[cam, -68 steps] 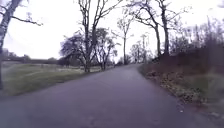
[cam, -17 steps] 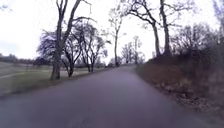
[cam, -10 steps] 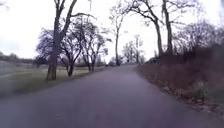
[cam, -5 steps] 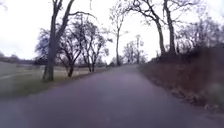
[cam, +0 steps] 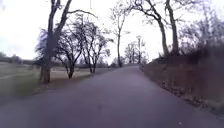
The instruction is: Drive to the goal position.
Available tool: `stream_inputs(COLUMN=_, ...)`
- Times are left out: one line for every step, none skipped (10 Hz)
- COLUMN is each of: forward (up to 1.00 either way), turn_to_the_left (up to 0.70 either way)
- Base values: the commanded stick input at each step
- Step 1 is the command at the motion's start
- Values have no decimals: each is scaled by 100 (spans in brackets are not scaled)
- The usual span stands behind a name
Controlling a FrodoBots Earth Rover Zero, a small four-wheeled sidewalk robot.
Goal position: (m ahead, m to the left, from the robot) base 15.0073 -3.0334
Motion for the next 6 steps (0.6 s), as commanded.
stream_inputs(forward=100, turn_to_the_left=-35)
stream_inputs(forward=100, turn_to_the_left=-27)
stream_inputs(forward=100, turn_to_the_left=0)
stream_inputs(forward=100, turn_to_the_left=0)
stream_inputs(forward=100, turn_to_the_left=0)
stream_inputs(forward=100, turn_to_the_left=0)
